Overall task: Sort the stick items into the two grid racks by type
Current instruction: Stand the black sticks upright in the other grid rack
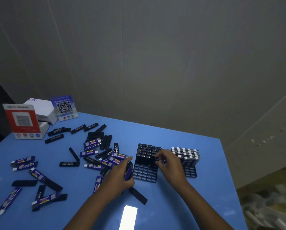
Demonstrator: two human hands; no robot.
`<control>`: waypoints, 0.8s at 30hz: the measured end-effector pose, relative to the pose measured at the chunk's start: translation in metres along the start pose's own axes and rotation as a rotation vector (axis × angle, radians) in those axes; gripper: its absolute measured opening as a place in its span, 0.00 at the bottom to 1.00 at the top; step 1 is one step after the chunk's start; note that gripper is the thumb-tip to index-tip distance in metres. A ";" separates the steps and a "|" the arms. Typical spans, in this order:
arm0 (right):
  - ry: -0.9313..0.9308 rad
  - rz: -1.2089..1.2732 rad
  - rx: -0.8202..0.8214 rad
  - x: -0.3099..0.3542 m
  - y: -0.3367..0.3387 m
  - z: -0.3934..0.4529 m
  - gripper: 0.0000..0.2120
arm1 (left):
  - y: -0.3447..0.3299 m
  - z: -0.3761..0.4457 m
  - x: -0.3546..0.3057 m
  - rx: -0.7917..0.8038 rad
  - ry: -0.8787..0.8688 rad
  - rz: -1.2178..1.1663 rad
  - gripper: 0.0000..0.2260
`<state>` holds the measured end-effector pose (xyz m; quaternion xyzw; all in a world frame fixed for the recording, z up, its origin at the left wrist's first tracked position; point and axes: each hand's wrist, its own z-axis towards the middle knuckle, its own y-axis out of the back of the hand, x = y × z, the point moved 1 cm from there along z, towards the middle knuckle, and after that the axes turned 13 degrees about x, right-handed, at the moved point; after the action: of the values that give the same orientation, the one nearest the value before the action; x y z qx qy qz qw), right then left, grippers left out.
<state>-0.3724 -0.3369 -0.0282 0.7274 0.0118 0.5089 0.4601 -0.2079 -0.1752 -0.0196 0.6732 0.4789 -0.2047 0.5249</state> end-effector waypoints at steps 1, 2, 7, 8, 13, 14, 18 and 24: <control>-0.009 -0.014 0.004 -0.001 -0.001 0.002 0.16 | 0.000 0.001 0.001 0.000 0.004 0.001 0.34; -0.016 -0.026 0.012 -0.003 -0.003 0.003 0.16 | 0.000 0.001 0.000 0.002 0.004 0.000 0.34; -0.032 -0.083 0.043 -0.007 -0.007 0.007 0.12 | 0.000 0.003 -0.005 0.006 -0.015 -0.011 0.34; -0.030 -0.091 0.038 -0.007 -0.008 0.007 0.12 | 0.000 0.004 -0.005 0.002 -0.016 -0.008 0.34; -0.016 -0.120 0.022 -0.006 -0.009 0.011 0.12 | 0.001 0.007 -0.006 0.006 -0.007 -0.018 0.34; -0.012 -0.121 0.025 -0.006 -0.009 0.011 0.13 | 0.001 0.008 -0.006 0.007 -0.007 -0.023 0.35; 0.015 -0.169 0.053 -0.007 -0.012 0.010 0.11 | 0.000 0.009 -0.009 0.003 -0.015 -0.009 0.35; 0.105 -0.293 0.073 -0.014 -0.010 0.008 0.10 | -0.004 0.011 -0.015 0.010 -0.042 -0.009 0.33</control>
<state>-0.3682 -0.3433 -0.0455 0.7067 0.1602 0.4729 0.5013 -0.2160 -0.1915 -0.0138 0.6693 0.4699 -0.2233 0.5304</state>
